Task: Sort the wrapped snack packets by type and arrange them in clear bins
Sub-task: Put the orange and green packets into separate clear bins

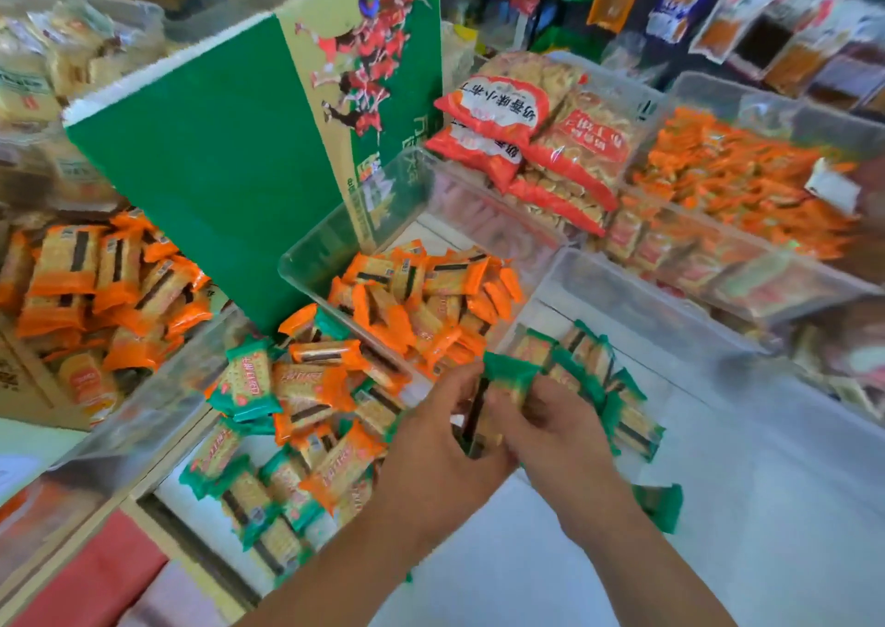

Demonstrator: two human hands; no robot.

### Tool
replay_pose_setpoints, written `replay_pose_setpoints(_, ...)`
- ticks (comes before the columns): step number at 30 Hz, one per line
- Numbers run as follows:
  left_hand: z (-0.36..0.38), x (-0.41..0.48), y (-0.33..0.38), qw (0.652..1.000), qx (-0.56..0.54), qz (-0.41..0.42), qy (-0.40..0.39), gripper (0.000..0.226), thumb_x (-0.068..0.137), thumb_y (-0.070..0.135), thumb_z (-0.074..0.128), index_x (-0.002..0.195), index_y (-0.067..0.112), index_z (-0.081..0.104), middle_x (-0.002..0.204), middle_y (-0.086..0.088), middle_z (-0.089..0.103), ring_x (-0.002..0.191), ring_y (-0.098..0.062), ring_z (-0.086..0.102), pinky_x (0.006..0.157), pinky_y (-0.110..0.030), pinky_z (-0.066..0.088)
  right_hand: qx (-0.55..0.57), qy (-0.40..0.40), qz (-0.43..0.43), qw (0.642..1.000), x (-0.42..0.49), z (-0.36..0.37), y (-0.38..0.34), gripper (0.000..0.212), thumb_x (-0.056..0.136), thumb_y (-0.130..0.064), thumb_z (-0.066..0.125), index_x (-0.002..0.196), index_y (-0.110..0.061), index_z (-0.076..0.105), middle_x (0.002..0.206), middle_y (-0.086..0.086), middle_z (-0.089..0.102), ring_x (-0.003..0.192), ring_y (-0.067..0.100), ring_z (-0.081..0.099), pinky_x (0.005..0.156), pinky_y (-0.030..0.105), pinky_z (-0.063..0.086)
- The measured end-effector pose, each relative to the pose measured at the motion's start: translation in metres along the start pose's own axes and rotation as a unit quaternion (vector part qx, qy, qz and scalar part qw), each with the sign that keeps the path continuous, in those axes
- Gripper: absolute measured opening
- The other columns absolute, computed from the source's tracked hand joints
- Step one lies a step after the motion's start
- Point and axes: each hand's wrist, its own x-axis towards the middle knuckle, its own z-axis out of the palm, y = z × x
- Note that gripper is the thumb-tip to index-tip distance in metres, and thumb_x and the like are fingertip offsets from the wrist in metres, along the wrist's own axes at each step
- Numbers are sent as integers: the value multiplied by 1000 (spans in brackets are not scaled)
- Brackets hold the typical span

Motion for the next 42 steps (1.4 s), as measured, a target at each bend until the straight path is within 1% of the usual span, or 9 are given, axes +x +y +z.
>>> replay_pose_setpoints(4, 31, -17, -8, 989, 46, -5, -138, 59, 88, 40, 78, 137, 53, 48, 126, 36, 60, 118, 8, 56, 96, -24, 51, -10, 75, 55, 996, -15, -34, 39, 15, 92, -31, 69, 90, -16, 70, 84, 10, 74, 83, 33, 72, 76, 55, 60)
replay_pose_setpoints(9, 54, -6, -14, 991, 51, -53, -110, 35, 93, 32, 72, 122, 48, 60, 108, 22, 68, 99, 2, 63, 87, -24, 55, -98, 158, 52, 981, 1, -94, 38, 23, 92, -40, 67, 90, -17, 67, 79, 1, 73, 78, 27, 71, 68, 47, 59)
replay_pose_setpoints(14, 51, -21, -41, 992, 6, -122, -40, 19, 93, 22, 72, 108, 33, 68, 90, 16, 70, 87, 2, 61, 76, -11, 48, -105, 125, 59, 985, 5, -108, 38, 19, 97, -32, 67, 113, -24, 73, 101, -13, 72, 93, 4, 66, 73, 19, 48)
replay_pose_setpoints(18, 40, -50, -76, 986, 12, -167, -13, 19, 92, 15, 73, 102, 30, 71, 92, 27, 69, 84, 2, 63, 76, -13, 48, -108, 133, -27, 985, -28, -75, 48, 13, 95, -20, 69, 106, -23, 75, 93, -16, 73, 85, -4, 65, 66, 6, 46)
replay_pose_setpoints(27, -13, -102, -129, 969, 27, -232, 75, 25, 94, 19, 70, 113, 35, 66, 109, 20, 68, 92, 8, 63, 73, -11, 50, -276, -119, -24, 953, -49, 44, 110, 15, 95, -41, 65, 107, -33, 71, 96, -18, 71, 89, 2, 65, 84, 32, 56)
replay_pose_setpoints(32, -72, -102, -165, 945, 133, -210, 213, 28, 92, 20, 73, 119, 27, 69, 112, 14, 63, 93, 1, 61, 77, -26, 51, -253, -121, 7, 960, -16, 91, 116, 40, 96, -39, 66, 134, -32, 55, 132, -16, 53, 119, 8, 56, 93, 20, 45)
replay_pose_setpoints(36, -81, -70, -175, 962, 194, -136, 137, 39, 91, 26, 74, 129, 28, 65, 120, 15, 59, 107, -12, 61, 86, -27, 48, -238, -64, 15, 969, 16, 114, 98, 51, 98, -45, 61, 143, -26, 46, 134, -10, 47, 129, 12, 46, 97, 28, 38)
replay_pose_setpoints(39, -72, -45, -183, 960, 238, -104, 109, 48, 86, 31, 77, 131, 26, 62, 121, 7, 63, 110, -17, 57, 85, -28, 48, -227, -73, 57, 969, 41, 129, 98, 74, 97, -57, 55, 158, -23, 30, 160, -4, 36, 144, 17, 39, 115, 38, 35)
replay_pose_setpoints(42, -66, -38, -196, 955, 264, -94, 97, 51, 84, 38, 76, 130, 25, 61, 117, 6, 64, 106, -18, 59, 84, -34, 53, -247, -71, 54, 965, 60, 136, 107, 71, 95, -60, 55, 154, -25, 37, 150, -5, 49, 136, 19, 48, 108, 38, 42)
